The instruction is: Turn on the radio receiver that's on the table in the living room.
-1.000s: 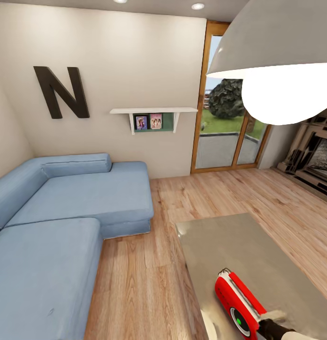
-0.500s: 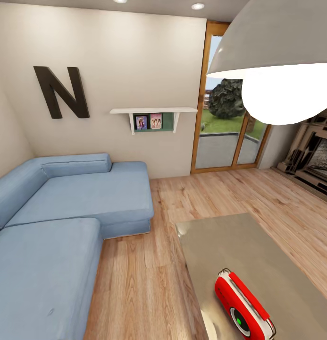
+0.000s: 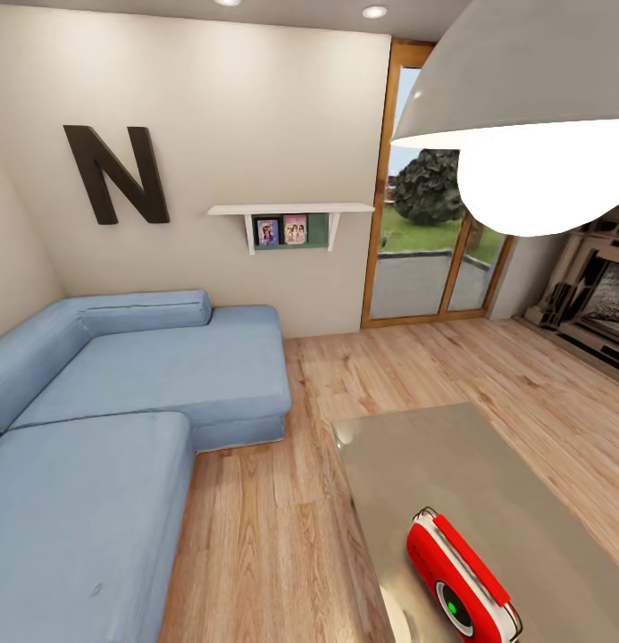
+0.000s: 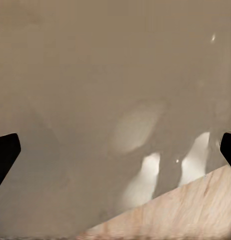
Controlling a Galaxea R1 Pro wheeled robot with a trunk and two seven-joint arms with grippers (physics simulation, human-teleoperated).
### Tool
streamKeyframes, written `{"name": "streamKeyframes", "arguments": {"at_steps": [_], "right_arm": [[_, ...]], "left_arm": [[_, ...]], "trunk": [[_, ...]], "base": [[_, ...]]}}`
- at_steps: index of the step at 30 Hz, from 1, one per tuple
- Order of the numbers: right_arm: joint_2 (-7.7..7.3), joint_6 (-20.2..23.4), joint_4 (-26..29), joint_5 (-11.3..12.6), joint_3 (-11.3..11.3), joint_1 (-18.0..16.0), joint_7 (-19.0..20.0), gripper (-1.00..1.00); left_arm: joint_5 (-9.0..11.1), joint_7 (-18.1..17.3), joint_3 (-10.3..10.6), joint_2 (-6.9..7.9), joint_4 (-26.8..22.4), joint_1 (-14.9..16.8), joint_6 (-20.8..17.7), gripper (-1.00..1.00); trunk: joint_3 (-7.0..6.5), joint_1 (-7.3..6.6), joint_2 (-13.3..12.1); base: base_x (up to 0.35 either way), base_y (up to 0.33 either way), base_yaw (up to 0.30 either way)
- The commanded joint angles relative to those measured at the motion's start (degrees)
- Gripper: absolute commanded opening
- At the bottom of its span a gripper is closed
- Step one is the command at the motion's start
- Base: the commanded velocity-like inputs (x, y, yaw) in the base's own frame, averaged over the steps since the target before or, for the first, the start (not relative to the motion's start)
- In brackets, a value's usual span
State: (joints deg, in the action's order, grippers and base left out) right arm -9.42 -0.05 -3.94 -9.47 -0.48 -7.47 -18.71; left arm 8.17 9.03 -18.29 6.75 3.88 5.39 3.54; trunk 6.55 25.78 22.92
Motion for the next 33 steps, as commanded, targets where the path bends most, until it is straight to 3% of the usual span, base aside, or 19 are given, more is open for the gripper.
{"name": "streamKeyframes", "arguments": {"at_steps": [1, 6, 9, 12, 20, 24, 25, 33], "right_arm": [[-0.17, -0.02, 0.01, -0.02, 0.04, 0.50, 0.00, 1.00], [-2.26, -0.87, -0.01, 0.40, -0.01, 2.58, 0.04, 1.00], [-3.47, -4.08, -0.02, 3.88, -0.04, 3.43, 0.06, 1.00], [-3.88, -6.62, -0.02, 6.93, -0.01, 4.30, 0.07, 1.00], [-4.02, -7.57, 0.00, 7.79, 0.04, 4.90, 0.20, 1.00], [-4.36, -7.53, 0.06, 7.74, 0.32, 4.91, 11.29, 1.00], [-4.49, -7.52, 0.06, 7.73, 0.38, 4.92, 12.38, 1.00], [-4.73, -7.51, 0.07, 7.65, 0.47, 4.92, 14.29, 1.00]], "left_arm": [[0.00, -0.16, 0.01, 0.25, 0.22, -0.38, 0.61, 1.00], [0.00, -0.73, 0.01, 0.99, 0.56, -2.27, 1.76, 1.00], [0.00, -2.96, 0.01, 1.82, 0.59, -3.74, 3.18, 1.00], [0.00, -6.93, 0.01, 2.61, 0.60, -4.88, 4.28, 1.00], [-0.02, -9.52, 0.06, 3.16, 0.60, -6.13, 7.43, 1.00], [-0.18, -11.28, 0.08, 3.25, 0.53, -6.17, 7.90, 1.00], [-0.24, -12.12, 0.09, 3.29, 0.52, -6.18, 7.92, 1.00], [-0.35, -16.34, 0.18, 4.25, 0.51, -6.19, 7.97, 1.00]], "trunk": [[0.00, 0.00, 0.00], [0.00, 0.00, 0.00], [0.00, 0.00, 0.00], [0.00, 0.00, 0.00], [0.00, 0.00, 0.00], [0.00, 0.00, 0.00], [0.00, 0.00, 0.00], [0.00, 0.00, 0.00]], "base": [[0.000, 0.000, 0.000], [0.000, 0.000, 0.000], [0.000, 0.000, 0.000], [0.000, 0.000, 0.000], [0.000, 0.000, 0.000], [0.000, 0.000, 0.000], [0.000, 0.000, 0.000], [0.000, 0.000, 0.000]]}}
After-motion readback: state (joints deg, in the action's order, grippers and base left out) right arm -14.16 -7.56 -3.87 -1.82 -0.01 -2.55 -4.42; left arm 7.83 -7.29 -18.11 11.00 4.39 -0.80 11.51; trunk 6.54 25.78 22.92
